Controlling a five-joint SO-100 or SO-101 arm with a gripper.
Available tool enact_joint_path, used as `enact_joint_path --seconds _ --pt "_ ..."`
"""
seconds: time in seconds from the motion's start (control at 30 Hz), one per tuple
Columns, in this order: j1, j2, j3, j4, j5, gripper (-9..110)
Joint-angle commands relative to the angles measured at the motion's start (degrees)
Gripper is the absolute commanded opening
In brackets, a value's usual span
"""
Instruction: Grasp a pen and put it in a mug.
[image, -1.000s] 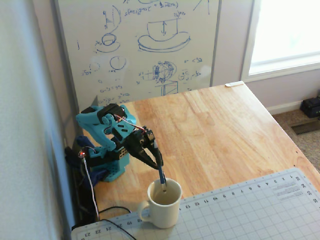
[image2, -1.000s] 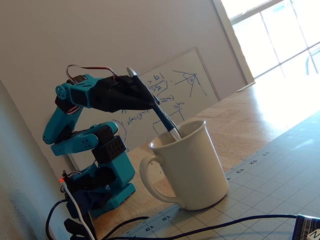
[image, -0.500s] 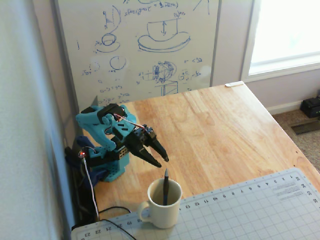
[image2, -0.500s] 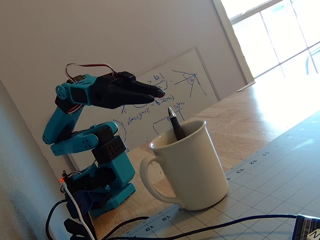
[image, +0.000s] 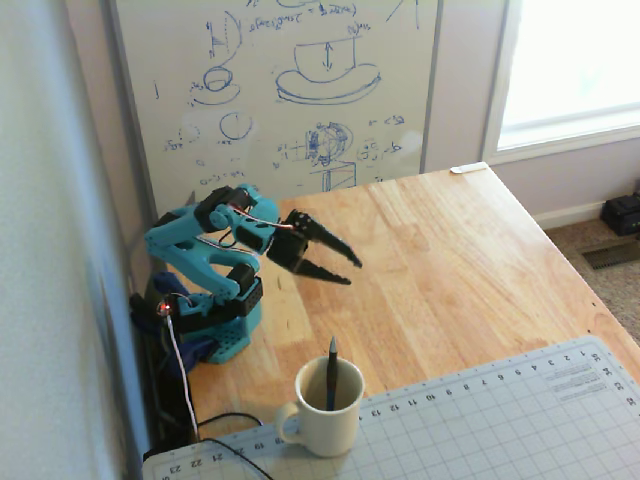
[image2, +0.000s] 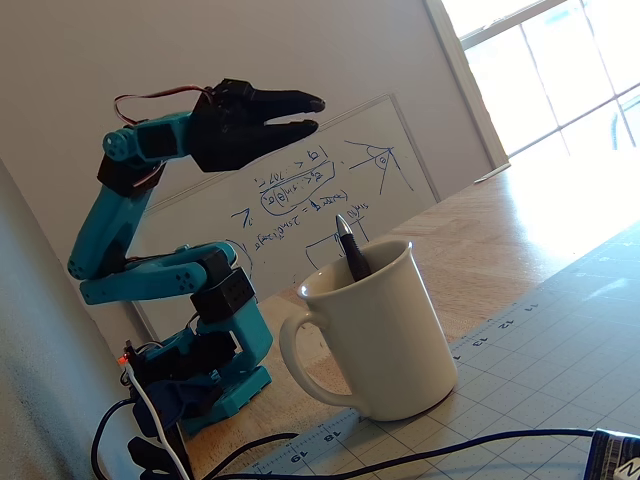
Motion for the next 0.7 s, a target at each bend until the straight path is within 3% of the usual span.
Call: enact_joint_path --seconds 0.0,0.27,0.47,0.67 --pt "-7.65 -3.34 -5.54 -0.88 16.44 11" --pt "-27.16 -4.92 2.37 -0.79 46.05 7" --pt "-39.11 -4.31 11.87 0.09 49.22 6" --pt "-43.07 1.85 16.08 9.05 49.39 6"
